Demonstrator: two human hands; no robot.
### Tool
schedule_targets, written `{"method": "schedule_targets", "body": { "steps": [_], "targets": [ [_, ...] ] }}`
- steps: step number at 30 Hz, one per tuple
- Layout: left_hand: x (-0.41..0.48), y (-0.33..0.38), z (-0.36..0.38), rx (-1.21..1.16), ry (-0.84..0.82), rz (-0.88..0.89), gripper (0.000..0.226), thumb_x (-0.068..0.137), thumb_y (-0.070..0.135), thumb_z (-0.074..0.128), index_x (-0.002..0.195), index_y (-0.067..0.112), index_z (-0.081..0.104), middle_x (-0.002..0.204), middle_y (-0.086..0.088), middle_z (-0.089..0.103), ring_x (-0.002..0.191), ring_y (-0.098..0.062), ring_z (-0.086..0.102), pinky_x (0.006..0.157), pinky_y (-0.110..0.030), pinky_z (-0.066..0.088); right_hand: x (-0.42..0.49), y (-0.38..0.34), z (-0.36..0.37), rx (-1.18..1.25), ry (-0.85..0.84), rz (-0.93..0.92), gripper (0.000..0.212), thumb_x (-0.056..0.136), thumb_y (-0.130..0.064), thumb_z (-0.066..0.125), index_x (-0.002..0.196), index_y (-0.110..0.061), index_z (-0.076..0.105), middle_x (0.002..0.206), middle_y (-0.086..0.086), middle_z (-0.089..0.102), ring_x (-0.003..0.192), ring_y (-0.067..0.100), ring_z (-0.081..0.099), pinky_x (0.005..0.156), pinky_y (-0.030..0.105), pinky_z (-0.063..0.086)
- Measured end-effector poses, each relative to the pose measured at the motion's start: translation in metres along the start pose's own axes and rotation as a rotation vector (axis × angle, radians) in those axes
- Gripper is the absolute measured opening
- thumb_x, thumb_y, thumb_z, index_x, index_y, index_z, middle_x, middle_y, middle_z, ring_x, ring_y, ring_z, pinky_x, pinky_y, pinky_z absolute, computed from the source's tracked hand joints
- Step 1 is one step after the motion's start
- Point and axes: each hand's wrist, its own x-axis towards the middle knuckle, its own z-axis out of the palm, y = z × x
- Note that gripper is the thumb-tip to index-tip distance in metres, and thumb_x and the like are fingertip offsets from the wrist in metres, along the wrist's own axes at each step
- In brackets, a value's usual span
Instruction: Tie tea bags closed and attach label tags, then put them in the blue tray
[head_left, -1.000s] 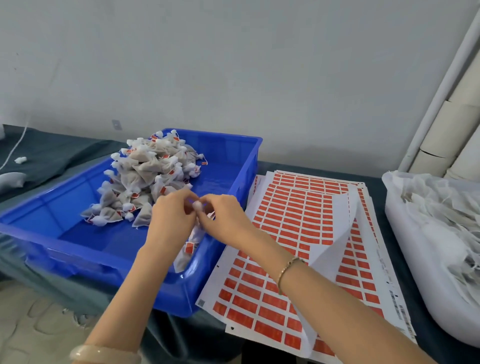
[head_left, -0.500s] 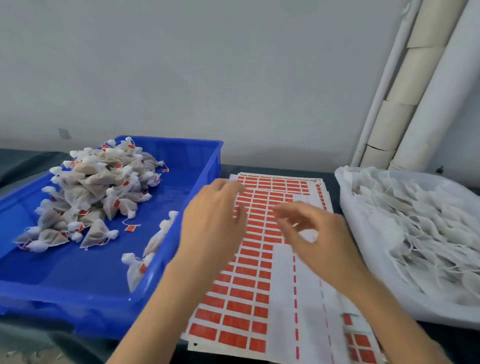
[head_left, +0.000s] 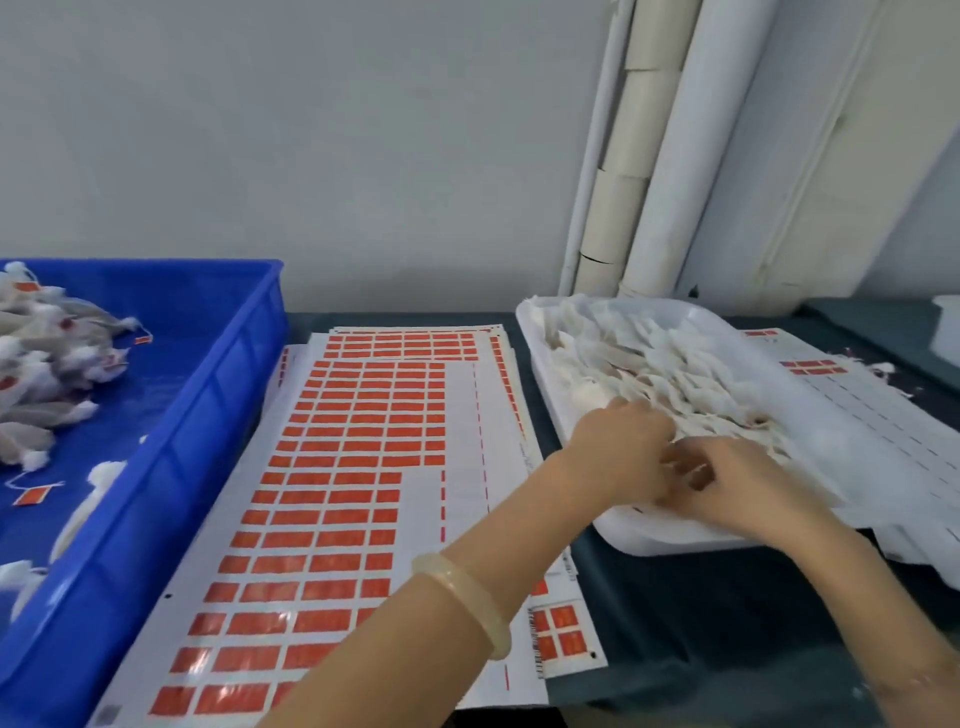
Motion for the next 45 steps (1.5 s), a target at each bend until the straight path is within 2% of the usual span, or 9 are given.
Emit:
{"method": "schedule_targets", "body": {
  "steps": [5, 10, 18, 22, 26, 31, 35, 41, 45],
  "targets": [
    [0.015, 0.0, 0.014, 0.157, 0.018, 0.009, 0.025, 0.092, 0.015, 0.053, 0.114, 0.014, 0.063, 0.117, -0.006, 0.055, 0.114, -0.025, 0.046, 0.085, -0.033, 0.046, -0.001, 0.001, 0.004, -0.016, 0.147, -0.004, 0.016, 0.082, -0.025, 0.064, 0.087, -0.04, 0.068, 0.086, -0.015, 0.066, 0.083, 0.012, 0.062, 0.077, 0.033, 0.052],
    [0.02, -0.002, 0.015, 0.312, 0.098, 0.038, 0.024, 0.091, 0.011, 0.05, 0.112, 0.013, 0.062, 0.115, -0.005, 0.058, 0.116, -0.026, 0.043, 0.087, -0.029, 0.04, 0.003, 0.002, 0.003, -0.036, 0.159, 0.028, 0.011, 0.084, -0.032, 0.064, 0.093, -0.034, 0.068, 0.091, -0.01, 0.066, 0.088, 0.016, 0.062, 0.077, 0.033, 0.051],
    [0.012, -0.012, -0.01, 0.072, 0.127, -0.005, 0.014, 0.091, 0.005, 0.045, 0.087, -0.001, 0.057, 0.099, -0.014, 0.054, 0.1, -0.027, 0.049, 0.074, -0.031, 0.043, 0.007, -0.008, 0.008, 0.209, 0.297, -0.174, 0.012, 0.077, -0.034, 0.072, 0.088, -0.032, 0.069, 0.075, -0.02, 0.066, 0.063, -0.001, 0.058, 0.059, 0.016, 0.04],
    [0.007, -0.019, -0.021, -0.091, 0.092, -0.044, 0.019, 0.092, 0.009, 0.048, 0.101, -0.004, 0.06, 0.105, -0.017, 0.059, 0.095, -0.03, 0.054, 0.075, -0.031, 0.041, 0.011, -0.034, 0.014, 0.259, 0.231, -0.254, 0.012, 0.072, -0.023, 0.068, 0.076, -0.033, 0.062, 0.054, -0.022, 0.058, 0.053, -0.003, 0.055, 0.047, 0.01, 0.035],
    [0.005, -0.026, -0.022, 0.023, 0.109, 0.005, 0.022, 0.088, 0.003, 0.045, 0.106, 0.003, 0.057, 0.107, -0.012, 0.062, 0.102, -0.029, 0.05, 0.078, -0.031, 0.039, 0.025, -0.046, 0.02, 0.19, 0.341, -0.193, 0.015, 0.078, -0.015, 0.065, 0.072, -0.028, 0.059, 0.071, -0.009, 0.064, 0.069, 0.016, 0.06, 0.06, 0.028, 0.044],
    [0.011, -0.039, -0.017, 0.248, 0.217, 0.027, 0.035, 0.084, 0.001, 0.052, 0.115, 0.016, 0.061, 0.114, 0.001, 0.061, 0.11, -0.022, 0.047, 0.089, -0.029, 0.036, 0.03, -0.046, 0.021, 0.213, 0.463, -0.227, 0.013, 0.089, -0.021, 0.065, 0.079, -0.02, 0.074, 0.073, -0.002, 0.07, 0.068, 0.019, 0.061, 0.062, 0.029, 0.045],
    [0.012, -0.047, -0.015, 0.142, 0.312, -0.005, 0.02, 0.096, 0.022, 0.054, 0.11, 0.019, 0.068, 0.114, 0.001, 0.062, 0.109, -0.022, 0.052, 0.085, -0.033, 0.046, 0.026, -0.042, 0.012, 0.297, 0.486, -0.317, 0.019, 0.088, -0.024, 0.068, 0.075, -0.013, 0.076, 0.053, -0.001, 0.062, 0.056, 0.02, 0.06, 0.059, 0.03, 0.048],
    [0.009, -0.046, -0.026, 0.004, 0.51, 0.017, 0.021, 0.095, 0.032, 0.057, 0.101, 0.019, 0.071, 0.103, -0.001, 0.067, 0.097, -0.023, 0.055, 0.072, -0.029, 0.036, 0.018, -0.039, -0.01, 0.489, 0.615, -0.328, 0.019, 0.086, -0.015, 0.07, 0.071, -0.027, 0.069, 0.06, -0.009, 0.067, 0.057, 0.009, 0.066, 0.067, 0.028, 0.055],
    [0.001, -0.042, -0.041, -0.15, 0.646, 0.023, 0.019, 0.093, 0.032, 0.06, 0.097, 0.018, 0.073, 0.094, 0.002, 0.069, 0.09, -0.021, 0.057, 0.077, -0.033, 0.044, 0.008, -0.051, -0.024, 0.678, 0.684, -0.396, 0.002, 0.083, -0.017, 0.074, 0.086, -0.017, 0.074, 0.068, -0.008, 0.07, 0.056, 0.008, 0.067, 0.064, 0.026, 0.057]
  ]
}}
